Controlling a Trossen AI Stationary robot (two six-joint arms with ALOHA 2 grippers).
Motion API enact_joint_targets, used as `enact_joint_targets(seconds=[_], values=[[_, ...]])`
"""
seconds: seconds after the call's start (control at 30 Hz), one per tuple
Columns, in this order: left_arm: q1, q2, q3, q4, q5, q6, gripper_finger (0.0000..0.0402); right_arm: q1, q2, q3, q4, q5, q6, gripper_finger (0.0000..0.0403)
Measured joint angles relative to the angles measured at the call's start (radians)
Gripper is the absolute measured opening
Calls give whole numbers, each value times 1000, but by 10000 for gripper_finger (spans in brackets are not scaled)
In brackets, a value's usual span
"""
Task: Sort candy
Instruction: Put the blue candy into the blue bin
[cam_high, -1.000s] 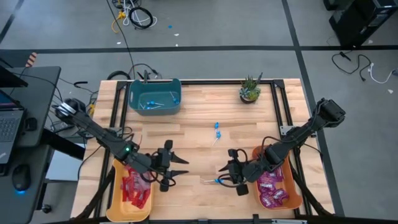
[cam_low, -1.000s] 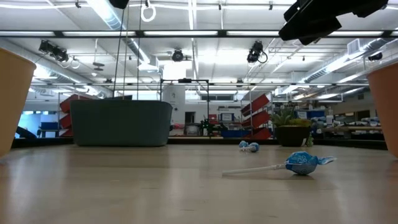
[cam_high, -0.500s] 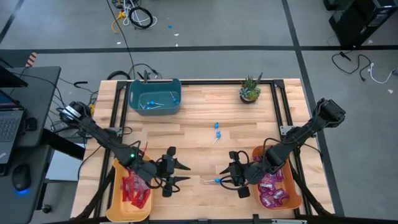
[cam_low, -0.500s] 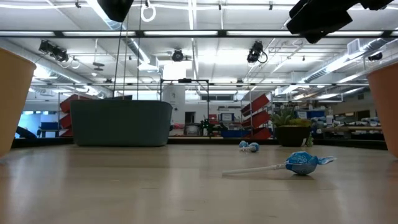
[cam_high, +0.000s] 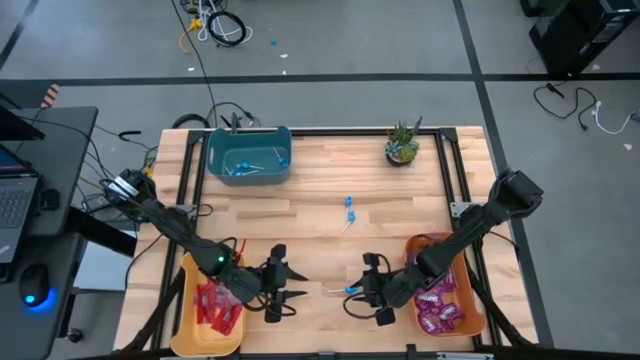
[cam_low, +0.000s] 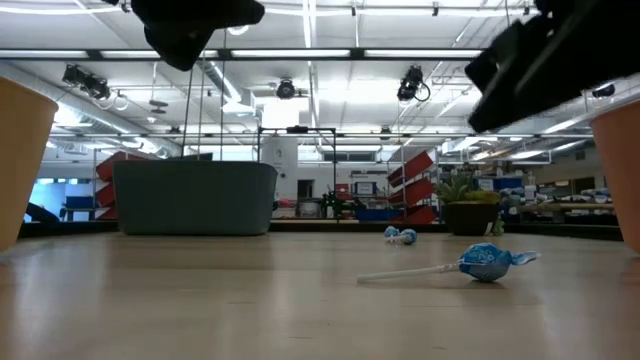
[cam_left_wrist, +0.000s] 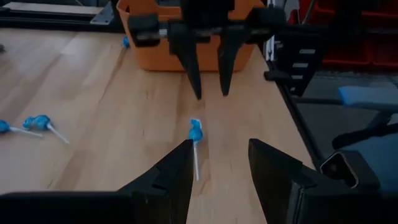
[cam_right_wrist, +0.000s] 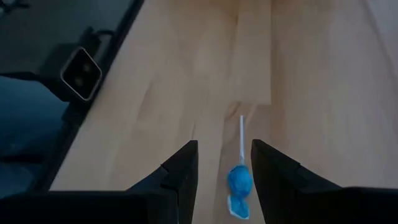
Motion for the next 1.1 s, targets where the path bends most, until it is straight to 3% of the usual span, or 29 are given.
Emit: enact_joint_targets(seconds=[1.1], values=[[1, 28, 1, 28, -82, 5, 156, -25, 101, 0, 5, 14, 18, 135]])
